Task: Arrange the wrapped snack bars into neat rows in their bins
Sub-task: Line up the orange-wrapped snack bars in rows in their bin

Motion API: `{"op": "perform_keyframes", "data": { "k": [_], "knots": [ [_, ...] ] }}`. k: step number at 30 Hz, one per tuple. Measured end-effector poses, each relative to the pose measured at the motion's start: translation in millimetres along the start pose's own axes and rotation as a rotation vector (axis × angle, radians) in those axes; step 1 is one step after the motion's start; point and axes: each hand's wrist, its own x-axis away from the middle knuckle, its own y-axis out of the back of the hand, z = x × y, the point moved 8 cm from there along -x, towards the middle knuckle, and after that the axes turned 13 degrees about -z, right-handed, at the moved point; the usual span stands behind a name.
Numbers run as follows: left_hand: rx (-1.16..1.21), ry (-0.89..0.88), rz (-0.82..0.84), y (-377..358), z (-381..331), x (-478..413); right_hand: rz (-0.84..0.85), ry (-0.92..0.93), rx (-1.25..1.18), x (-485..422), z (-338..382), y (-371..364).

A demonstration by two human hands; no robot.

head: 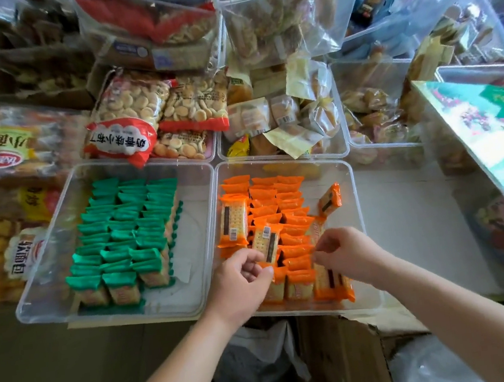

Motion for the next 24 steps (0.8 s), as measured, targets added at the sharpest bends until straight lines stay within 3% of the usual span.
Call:
{"op": "perform_keyframes", "data": {
  "k": [3, 8, 13, 19, 24],
  "knots": [
    [0.014, 0.029, -0.039, 1, -4, 2, -0.056, 0.045, -0.103, 0, 0, 30],
    [0.084, 0.093, -0.074, -2, -14, 2, -0.237, 0.129, -0.05, -6, -3, 79],
    [0.097, -0.044, 0.093, -40, -84, -41, -0.367, 0.019, -0.148, -25, 1, 94],
    [-0.206, -0.223, 0.317, -137, -127, -100, -0.494, -0.128, -0.308, -24, -20, 94],
    [-0.568, -0.309, 0.386, -204, -114, -128, -0.507, -0.135, -0.354, -40, -46, 102]
  ]
}}
